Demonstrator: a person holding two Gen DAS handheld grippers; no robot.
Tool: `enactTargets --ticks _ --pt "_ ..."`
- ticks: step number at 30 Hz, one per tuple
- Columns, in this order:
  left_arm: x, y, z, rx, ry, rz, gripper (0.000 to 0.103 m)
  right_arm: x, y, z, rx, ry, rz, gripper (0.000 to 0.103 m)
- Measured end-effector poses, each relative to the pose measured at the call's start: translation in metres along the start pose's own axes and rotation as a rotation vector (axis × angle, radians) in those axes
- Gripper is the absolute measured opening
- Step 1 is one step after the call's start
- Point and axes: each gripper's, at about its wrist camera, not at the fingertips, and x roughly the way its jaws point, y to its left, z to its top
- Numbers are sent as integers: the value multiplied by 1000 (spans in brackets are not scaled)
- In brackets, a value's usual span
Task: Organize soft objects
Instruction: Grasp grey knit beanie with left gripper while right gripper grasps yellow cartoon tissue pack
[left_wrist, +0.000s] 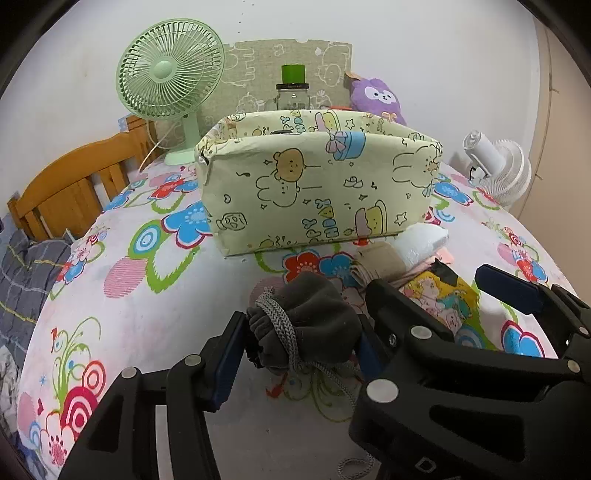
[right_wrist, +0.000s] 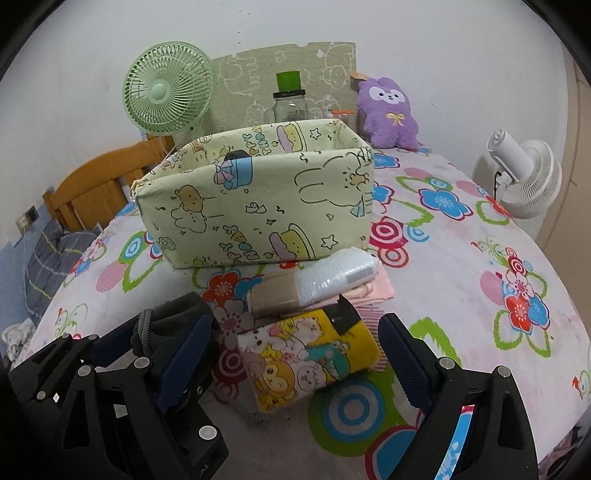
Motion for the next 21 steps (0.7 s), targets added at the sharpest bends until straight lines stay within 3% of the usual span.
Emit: enactTargets --ticks 21 --pt "11 -7 -5 16 39 38 58 19 -6 -5 31 97 30 84"
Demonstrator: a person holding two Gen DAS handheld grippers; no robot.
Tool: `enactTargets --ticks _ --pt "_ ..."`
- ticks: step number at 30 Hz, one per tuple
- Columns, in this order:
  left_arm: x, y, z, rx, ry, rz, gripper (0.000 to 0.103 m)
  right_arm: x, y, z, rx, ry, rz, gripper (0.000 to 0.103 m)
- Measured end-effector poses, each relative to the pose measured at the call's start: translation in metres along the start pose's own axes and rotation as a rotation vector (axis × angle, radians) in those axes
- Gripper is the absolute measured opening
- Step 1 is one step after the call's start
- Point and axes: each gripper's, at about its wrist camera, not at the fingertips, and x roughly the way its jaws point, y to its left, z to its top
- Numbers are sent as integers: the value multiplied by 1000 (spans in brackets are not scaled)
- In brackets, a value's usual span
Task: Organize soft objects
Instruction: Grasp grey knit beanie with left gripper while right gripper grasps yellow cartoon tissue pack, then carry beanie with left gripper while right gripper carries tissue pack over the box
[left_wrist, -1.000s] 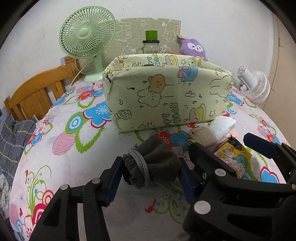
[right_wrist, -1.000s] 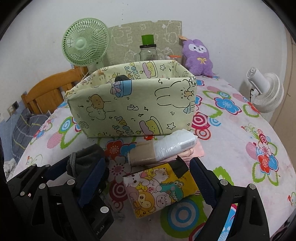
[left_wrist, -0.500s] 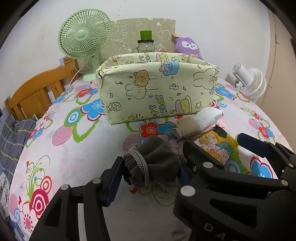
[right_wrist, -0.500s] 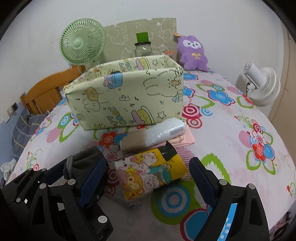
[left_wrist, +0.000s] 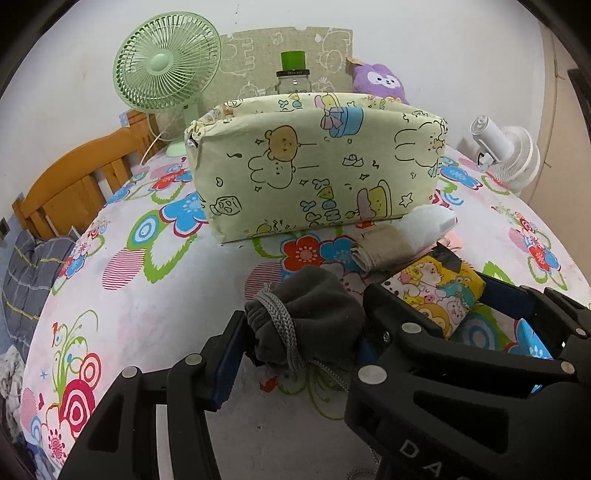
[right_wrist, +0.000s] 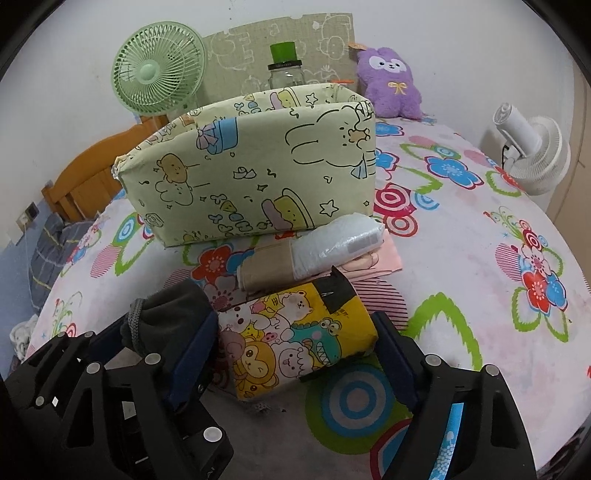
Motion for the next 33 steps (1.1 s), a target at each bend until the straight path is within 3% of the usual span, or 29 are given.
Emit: enactTargets --ticks 15,33 --pt "-17 -4 0 -12 -22 -28 56 -22 1 -3 7 -48 4 79" --pt "-66 -16 18 -3 -136 -33 55 -75 -6 12 36 -165 -18 78"
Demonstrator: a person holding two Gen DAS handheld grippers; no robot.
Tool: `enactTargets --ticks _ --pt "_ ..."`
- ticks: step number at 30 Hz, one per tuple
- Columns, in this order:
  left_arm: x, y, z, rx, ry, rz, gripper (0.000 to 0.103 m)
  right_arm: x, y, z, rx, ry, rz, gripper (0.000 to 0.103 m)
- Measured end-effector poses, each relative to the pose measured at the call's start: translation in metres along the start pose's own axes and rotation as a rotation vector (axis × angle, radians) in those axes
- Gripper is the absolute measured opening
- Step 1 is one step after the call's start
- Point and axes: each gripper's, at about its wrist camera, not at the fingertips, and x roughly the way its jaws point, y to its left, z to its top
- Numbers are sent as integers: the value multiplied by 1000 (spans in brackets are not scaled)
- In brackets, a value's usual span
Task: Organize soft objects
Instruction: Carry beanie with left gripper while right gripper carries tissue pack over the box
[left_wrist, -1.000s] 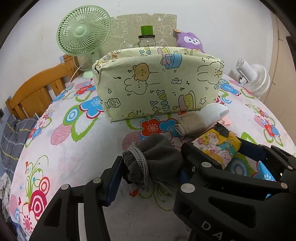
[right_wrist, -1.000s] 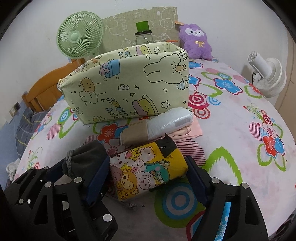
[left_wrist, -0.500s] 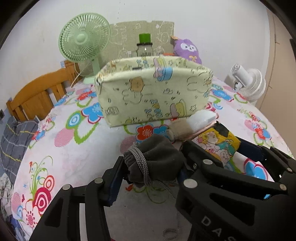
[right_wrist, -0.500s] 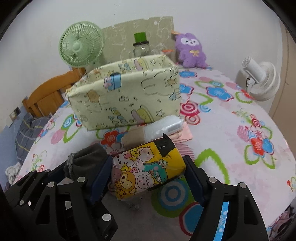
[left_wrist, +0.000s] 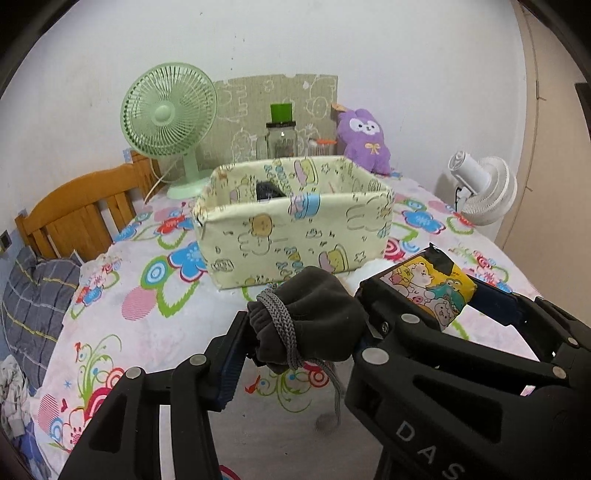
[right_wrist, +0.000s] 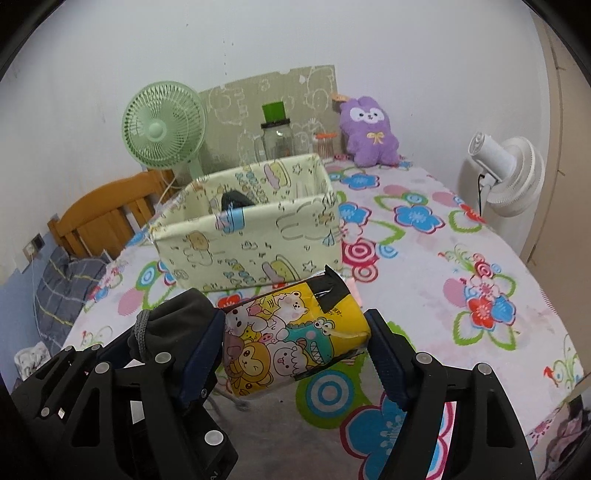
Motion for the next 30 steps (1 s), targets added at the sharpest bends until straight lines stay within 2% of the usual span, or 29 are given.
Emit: enactTargets --ticks 30 --pt "-64 0 56 -5 -159 -4 55 -73 15 58 -26 -152 -7 78"
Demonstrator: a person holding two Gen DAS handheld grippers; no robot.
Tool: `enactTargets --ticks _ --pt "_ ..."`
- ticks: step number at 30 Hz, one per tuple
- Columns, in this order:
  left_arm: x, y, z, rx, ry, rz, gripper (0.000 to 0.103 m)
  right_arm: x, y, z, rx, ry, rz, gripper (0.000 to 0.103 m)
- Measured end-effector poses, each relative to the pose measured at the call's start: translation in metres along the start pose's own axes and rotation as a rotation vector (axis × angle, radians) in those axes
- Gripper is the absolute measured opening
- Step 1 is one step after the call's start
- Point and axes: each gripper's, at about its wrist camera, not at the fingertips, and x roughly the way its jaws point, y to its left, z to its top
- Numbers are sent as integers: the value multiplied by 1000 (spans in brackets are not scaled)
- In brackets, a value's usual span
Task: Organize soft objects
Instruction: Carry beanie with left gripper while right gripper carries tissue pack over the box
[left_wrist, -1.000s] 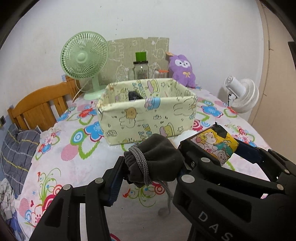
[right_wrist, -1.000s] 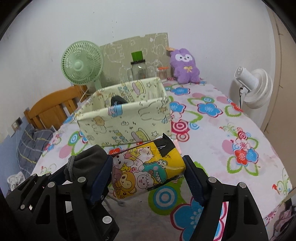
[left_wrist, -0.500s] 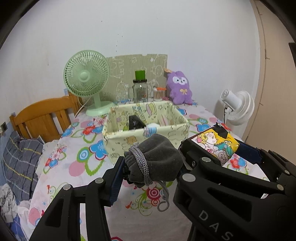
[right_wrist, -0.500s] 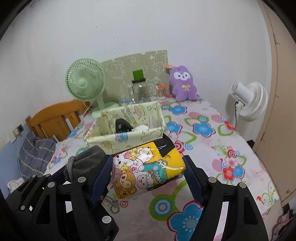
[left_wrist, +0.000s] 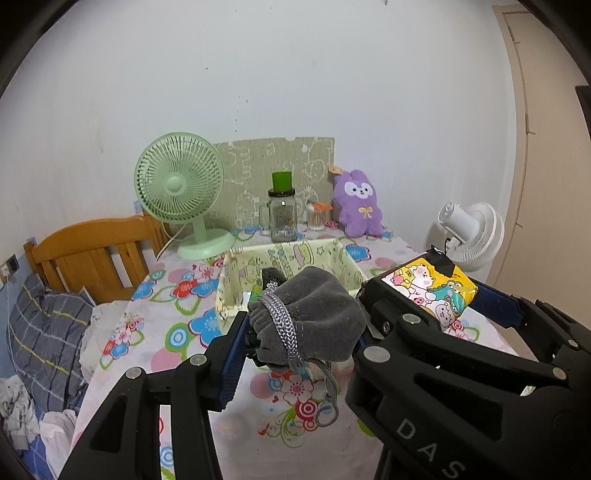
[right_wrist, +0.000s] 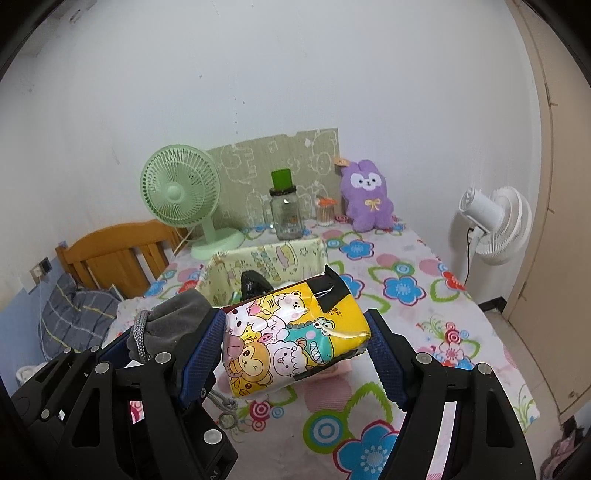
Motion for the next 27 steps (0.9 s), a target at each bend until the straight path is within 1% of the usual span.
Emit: enactTargets --ticks 11,27 --pt "7 4 19 1 -23 -1 55 7 4 19 -3 -25 -3 78" --pt "43 18 39 -16 -20 -2 55 45 8 42 0 -25 -2 78"
